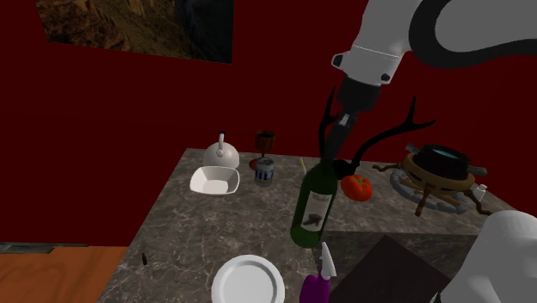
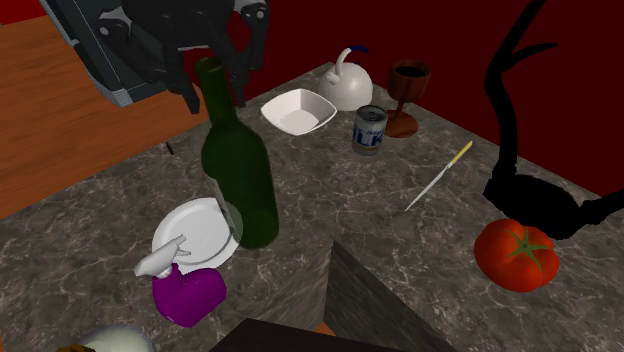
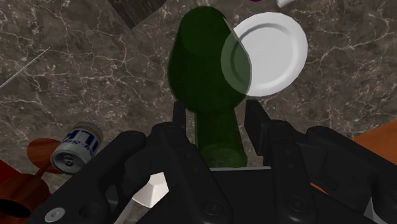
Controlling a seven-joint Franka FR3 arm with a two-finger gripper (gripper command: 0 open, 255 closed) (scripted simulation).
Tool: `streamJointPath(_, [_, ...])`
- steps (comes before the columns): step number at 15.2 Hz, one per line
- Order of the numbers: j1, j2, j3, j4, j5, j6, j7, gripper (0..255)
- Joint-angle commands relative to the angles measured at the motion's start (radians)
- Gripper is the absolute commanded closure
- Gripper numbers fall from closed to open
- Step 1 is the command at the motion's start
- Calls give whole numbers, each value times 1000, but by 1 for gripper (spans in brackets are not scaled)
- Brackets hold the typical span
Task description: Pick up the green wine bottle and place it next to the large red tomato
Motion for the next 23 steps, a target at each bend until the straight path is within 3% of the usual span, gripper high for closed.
streamJointPath(1, [-1,4,-1,31,-2,-26,1,255])
streamJointPath(23, [-16,112,-9,420,-22,-309,7,255])
